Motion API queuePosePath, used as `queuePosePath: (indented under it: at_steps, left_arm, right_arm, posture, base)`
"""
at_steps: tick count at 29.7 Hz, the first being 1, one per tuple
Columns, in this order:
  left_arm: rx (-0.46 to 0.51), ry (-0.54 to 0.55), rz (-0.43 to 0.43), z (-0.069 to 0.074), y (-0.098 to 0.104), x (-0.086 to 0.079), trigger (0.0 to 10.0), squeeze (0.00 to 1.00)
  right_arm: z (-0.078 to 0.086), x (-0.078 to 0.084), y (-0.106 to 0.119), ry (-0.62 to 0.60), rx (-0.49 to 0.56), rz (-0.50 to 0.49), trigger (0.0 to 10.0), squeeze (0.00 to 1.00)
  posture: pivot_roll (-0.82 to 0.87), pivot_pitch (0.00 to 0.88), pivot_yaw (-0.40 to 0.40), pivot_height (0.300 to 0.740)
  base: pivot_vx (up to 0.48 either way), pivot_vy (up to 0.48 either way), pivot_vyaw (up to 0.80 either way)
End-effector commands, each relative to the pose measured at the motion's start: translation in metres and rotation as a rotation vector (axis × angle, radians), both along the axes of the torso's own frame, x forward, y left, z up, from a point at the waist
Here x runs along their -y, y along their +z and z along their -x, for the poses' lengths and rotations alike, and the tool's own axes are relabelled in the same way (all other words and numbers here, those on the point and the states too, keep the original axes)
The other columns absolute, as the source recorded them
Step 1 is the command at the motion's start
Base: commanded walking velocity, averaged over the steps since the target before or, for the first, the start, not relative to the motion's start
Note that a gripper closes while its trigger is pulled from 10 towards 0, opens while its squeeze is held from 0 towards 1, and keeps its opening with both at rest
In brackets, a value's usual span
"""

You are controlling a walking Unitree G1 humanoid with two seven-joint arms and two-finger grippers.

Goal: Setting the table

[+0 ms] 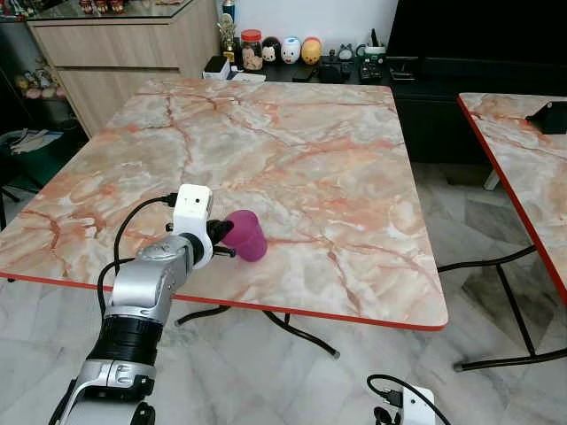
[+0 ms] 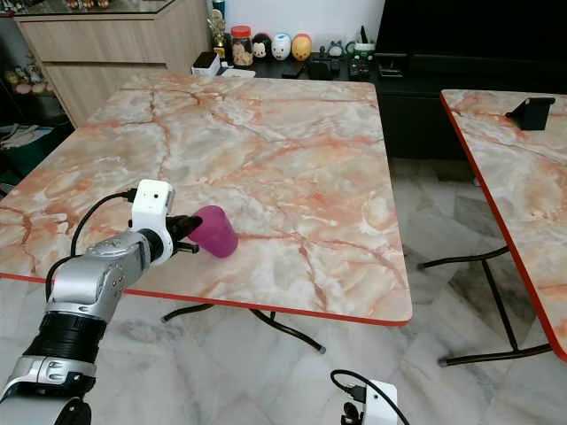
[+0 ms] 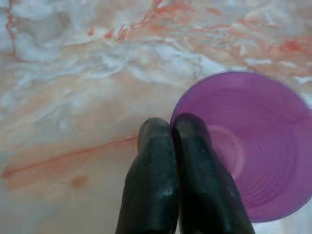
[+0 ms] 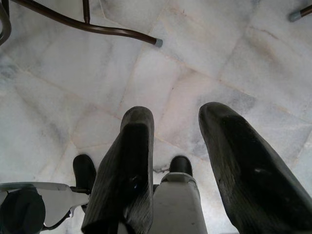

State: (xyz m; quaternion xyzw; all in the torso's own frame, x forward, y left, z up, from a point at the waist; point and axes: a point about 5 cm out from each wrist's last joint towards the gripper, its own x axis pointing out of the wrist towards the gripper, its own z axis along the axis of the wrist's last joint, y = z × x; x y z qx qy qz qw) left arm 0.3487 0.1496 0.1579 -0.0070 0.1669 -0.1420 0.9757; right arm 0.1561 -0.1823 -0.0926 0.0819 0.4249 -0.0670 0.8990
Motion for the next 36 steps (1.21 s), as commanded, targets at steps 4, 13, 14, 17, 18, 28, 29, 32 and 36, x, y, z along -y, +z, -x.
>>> queuePosePath:
  at_steps: [4, 13, 14, 17, 18, 28, 29, 32, 36]
  left_arm:
    - [-0.023, -0.002, -0.003, 0.003, -0.005, -0.001, 0.0, 0.0]
    - [0.018, 0.008, 0.003, 0.002, -0.006, -0.003, 0.0, 0.0]
    - [0.045, 0.009, 0.016, 0.002, -0.004, -0.003, 0.0, 0.0]
    - [0.161, 0.019, -0.104, 0.001, -0.006, -0.009, 2.4, 0.0]
    - [0.195, 0.007, -0.158, 0.001, -0.007, -0.01, 2.4, 0.0]
    - [0.446, 0.088, -0.014, 0.011, 0.0, -0.014, 10.0, 0.0]
    - [0.469, 0.1, -0.002, 0.013, 0.0, -0.016, 10.0, 0.0]
    - [0.494, 0.102, 0.015, 0.015, 0.001, -0.016, 10.0, 0.0]
    - [0.51, 0.086, 0.058, 0.018, -0.004, -0.011, 10.0, 0.0]
  right_arm:
    - [0.004, 0.0, -0.002, -0.004, -0.018, -0.002, 10.0, 0.0]
    - [0.004, 0.002, -0.002, -0.007, -0.015, 0.005, 10.0, 0.0]
    - [0.004, 0.002, -0.001, -0.008, -0.014, 0.006, 10.0, 0.0]
    - [0.004, 0.004, -0.001, -0.024, -0.012, 0.006, 10.0, 0.0]
    - [0.004, 0.004, -0.001, -0.03, -0.011, 0.006, 10.0, 0.0]
    - [0.006, 0.013, -0.001, -0.09, -0.003, 0.009, 10.0, 0.0]
    - [0.008, 0.015, -0.001, -0.106, -0.004, 0.008, 10.0, 0.0]
    - [0.01, 0.018, -0.001, -0.119, -0.009, 0.006, 10.0, 0.0]
    - [0.012, 0.02, -0.002, -0.121, -0.015, 0.006, 10.0, 0.0]
  posture:
    - [0.1, 0.0, 0.019, 0.724]
    - [0.09, 0.0, 0.017, 0.724]
    - [0.1, 0.0, 0.016, 0.724]
    - [0.09, 0.0, 0.013, 0.724]
    - [0.09, 0.0, 0.013, 0.724]
    - [0.08, 0.0, 0.002, 0.724]
    - [0.08, 0.0, 0.0, 0.724]
    - [0.08, 0.0, -0.003, 0.724]
    - [0.07, 0.0, -0.005, 0.724]
  base:
    - [0.0, 0.0, 0.0]
    - [0.0, 0.0, 0.0]
    - [0.0, 0.0, 0.0]
    - [0.0, 0.0, 0.0]
    - [0.0, 0.0, 0.0]
    - [0.0, 0.0, 0.0]
    - [0.0, 0.0, 0.0]
    - [0.0, 0.0, 0.0]
    - [0.0, 0.0, 0.0]
